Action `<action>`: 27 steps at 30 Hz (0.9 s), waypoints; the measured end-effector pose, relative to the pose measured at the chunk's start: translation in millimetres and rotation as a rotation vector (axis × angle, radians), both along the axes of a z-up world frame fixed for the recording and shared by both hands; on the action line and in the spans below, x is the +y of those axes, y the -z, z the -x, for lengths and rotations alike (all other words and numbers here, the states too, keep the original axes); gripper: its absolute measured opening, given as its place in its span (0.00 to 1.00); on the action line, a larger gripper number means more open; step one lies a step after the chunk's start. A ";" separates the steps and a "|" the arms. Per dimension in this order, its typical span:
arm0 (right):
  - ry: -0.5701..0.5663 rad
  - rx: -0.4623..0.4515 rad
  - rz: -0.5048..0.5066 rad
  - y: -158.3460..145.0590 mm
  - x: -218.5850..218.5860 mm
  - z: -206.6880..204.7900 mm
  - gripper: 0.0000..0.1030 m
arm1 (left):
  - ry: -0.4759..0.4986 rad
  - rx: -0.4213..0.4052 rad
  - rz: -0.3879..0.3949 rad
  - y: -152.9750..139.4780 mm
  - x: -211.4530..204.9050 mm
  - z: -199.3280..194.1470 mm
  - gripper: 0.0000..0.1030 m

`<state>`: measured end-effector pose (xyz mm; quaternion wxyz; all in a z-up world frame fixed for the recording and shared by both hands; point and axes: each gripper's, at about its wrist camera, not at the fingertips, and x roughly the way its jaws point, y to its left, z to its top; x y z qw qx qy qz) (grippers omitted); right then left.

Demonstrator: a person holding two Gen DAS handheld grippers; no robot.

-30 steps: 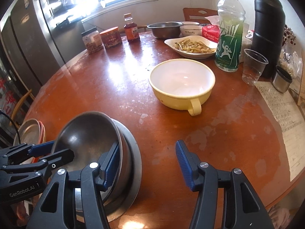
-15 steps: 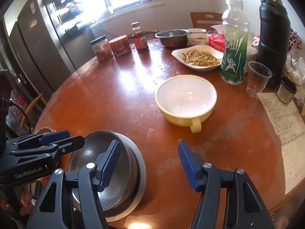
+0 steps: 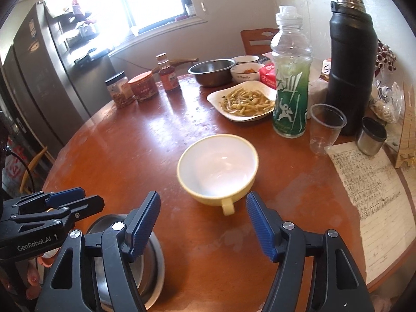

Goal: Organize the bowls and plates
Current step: 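Move the left gripper to the cream bowl with yellow rim, then close the left gripper on the cream bowl's rim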

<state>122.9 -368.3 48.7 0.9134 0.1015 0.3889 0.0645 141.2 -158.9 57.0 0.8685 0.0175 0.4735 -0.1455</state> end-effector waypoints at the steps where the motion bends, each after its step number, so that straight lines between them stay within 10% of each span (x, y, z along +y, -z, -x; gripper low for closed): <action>1: 0.006 0.002 0.001 0.4 -2.2 -2.3 0.69 | 0.004 0.001 0.000 -0.1 -2.8 -2.6 0.49; 27: 0.060 0.082 -0.011 47.6 -41.4 -68.9 0.58 | 0.040 0.176 -0.030 47.7 -64.6 -88.2 0.50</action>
